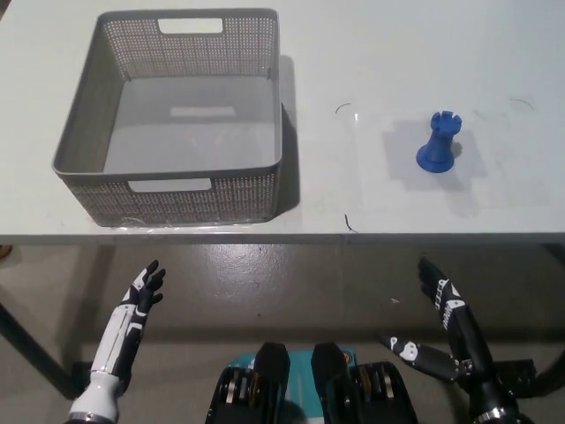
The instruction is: Use the right hand to pick up a chess pieces and put it into a container on the left hand side
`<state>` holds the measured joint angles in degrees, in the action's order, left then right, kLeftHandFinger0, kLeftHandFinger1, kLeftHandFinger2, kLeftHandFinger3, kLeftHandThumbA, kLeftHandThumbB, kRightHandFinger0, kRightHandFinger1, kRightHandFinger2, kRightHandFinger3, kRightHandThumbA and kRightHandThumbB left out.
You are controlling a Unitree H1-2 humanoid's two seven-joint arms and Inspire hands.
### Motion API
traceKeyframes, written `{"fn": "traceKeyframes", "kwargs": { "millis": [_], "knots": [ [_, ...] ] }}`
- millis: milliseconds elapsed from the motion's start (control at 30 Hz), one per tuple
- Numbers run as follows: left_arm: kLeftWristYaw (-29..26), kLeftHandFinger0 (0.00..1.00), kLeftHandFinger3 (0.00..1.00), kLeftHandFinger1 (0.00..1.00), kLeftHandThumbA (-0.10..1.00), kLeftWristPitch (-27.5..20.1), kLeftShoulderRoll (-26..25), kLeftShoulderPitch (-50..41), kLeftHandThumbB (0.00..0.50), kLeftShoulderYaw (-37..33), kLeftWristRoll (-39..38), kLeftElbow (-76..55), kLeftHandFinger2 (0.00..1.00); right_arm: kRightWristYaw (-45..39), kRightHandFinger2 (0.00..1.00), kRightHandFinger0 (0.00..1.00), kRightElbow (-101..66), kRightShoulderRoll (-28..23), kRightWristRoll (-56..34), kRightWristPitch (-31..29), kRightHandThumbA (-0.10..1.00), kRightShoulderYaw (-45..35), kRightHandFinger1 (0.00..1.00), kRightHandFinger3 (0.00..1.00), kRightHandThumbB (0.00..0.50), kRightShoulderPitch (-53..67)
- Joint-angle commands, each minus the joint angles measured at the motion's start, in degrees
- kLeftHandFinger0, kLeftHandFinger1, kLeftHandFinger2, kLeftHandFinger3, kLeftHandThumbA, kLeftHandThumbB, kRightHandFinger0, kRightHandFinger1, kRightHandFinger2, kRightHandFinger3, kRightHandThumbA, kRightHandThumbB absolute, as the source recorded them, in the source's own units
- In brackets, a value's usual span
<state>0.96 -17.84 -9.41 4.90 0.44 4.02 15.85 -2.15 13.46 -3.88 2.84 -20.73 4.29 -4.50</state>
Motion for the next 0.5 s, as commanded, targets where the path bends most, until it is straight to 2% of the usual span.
{"fn": "traceKeyframes", "kwargs": {
  "millis": [0,33,200,300,367,433,467],
  "knots": [
    [0.3,1.0,1.0,1.0,1.0,-2.9,-0.6,0.4,0.201,-0.4,0.7,-2.0,1.0,4.0,1.0,1.0,-6.3,1.2,4.5,-5.8,1.0,-1.4,1.0,1.0,0.216,0.2],
    [0.6,1.0,1.0,1.0,1.0,-2.6,-0.6,0.3,0.214,-0.4,0.4,-2.3,1.0,4.9,1.0,1.0,-8.8,1.6,5.7,-5.0,1.0,-1.8,1.0,1.0,0.24,0.6],
    [0.3,1.0,1.0,1.0,1.0,-3.1,-0.8,0.2,0.204,-0.4,1.0,-2.1,1.0,6.5,1.0,1.0,-13.4,2.5,7.1,-5.8,1.0,-3.4,1.0,1.0,0.253,-0.8],
    [0.7,1.0,1.0,1.0,1.0,-3.4,-0.6,0.4,0.214,-0.4,0.4,-1.4,1.0,7.2,1.0,1.0,-16.7,2.2,8.2,-3.6,1.0,-4.9,1.0,1.0,0.296,-3.6],
    [0.7,1.0,1.0,1.0,1.0,-3.3,-0.7,0.4,0.211,-0.6,0.8,-1.5,1.0,7.3,1.0,1.0,-17.2,1.9,7.6,-3.8,1.0,-5.7,1.0,1.0,0.268,-6.1],
    [0.8,1.0,1.0,1.0,1.0,-2.8,-0.6,0.3,0.217,-0.7,0.8,-1.8,1.0,8.1,1.0,1.0,-18.6,1.8,8.4,-0.6,1.0,-7.0,1.0,1.0,0.299,-8.8],
    [0.8,1.0,1.0,1.0,1.0,-2.8,-0.6,0.4,0.217,-0.7,0.7,-1.7,1.0,8.6,1.0,1.0,-18.6,1.8,9.1,1.1,1.0,-7.7,1.0,1.0,0.333,-10.5]
  ]
}}
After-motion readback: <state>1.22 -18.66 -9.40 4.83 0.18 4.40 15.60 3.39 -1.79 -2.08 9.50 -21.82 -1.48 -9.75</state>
